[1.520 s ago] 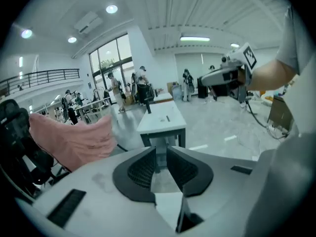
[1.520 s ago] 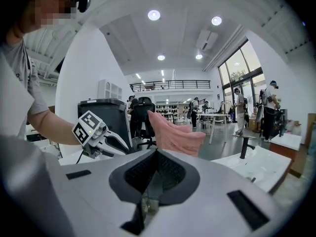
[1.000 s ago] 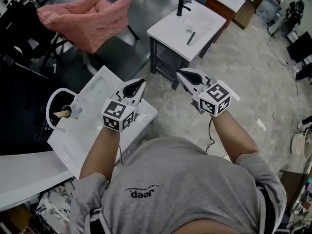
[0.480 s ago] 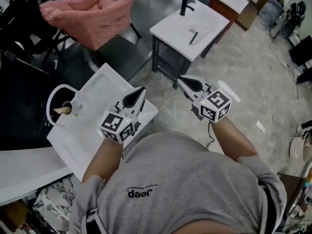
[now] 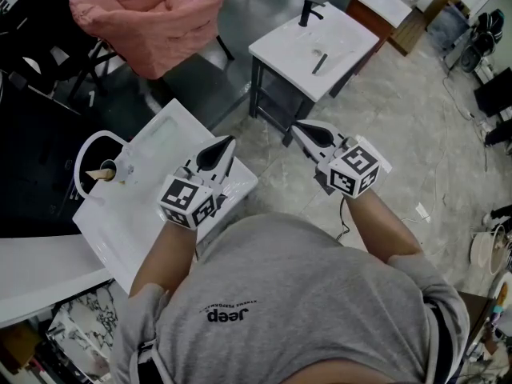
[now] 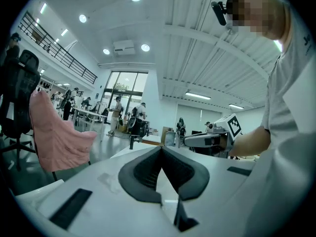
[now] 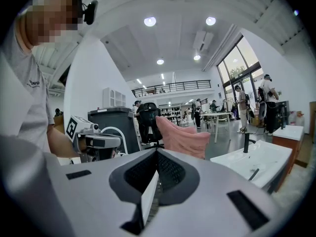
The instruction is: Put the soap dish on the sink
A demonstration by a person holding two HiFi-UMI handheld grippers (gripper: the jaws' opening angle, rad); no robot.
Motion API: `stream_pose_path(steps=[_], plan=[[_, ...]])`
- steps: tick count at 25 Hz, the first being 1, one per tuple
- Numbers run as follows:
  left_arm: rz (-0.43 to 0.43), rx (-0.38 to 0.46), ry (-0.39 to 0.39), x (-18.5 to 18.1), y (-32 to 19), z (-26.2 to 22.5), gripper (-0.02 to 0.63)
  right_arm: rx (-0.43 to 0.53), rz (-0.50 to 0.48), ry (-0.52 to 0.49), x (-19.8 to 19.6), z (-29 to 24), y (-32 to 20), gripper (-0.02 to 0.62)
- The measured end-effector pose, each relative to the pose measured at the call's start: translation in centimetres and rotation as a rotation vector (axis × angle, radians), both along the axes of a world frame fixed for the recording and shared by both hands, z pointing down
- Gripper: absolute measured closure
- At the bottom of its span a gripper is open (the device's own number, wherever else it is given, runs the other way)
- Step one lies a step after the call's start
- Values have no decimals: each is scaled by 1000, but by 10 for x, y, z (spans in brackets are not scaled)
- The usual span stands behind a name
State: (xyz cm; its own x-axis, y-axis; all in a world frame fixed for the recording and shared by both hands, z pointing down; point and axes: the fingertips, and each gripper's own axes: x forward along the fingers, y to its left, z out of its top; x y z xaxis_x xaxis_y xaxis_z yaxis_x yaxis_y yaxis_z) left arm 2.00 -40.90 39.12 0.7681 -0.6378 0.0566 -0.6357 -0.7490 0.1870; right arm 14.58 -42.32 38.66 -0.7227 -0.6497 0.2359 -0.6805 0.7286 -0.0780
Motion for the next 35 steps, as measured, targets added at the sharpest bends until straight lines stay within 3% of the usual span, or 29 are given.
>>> stream_pose_path(steps=[35], plan=[[7, 8, -17, 3, -6, -1, 592, 20, -8, 22, 5, -6, -10, 540]])
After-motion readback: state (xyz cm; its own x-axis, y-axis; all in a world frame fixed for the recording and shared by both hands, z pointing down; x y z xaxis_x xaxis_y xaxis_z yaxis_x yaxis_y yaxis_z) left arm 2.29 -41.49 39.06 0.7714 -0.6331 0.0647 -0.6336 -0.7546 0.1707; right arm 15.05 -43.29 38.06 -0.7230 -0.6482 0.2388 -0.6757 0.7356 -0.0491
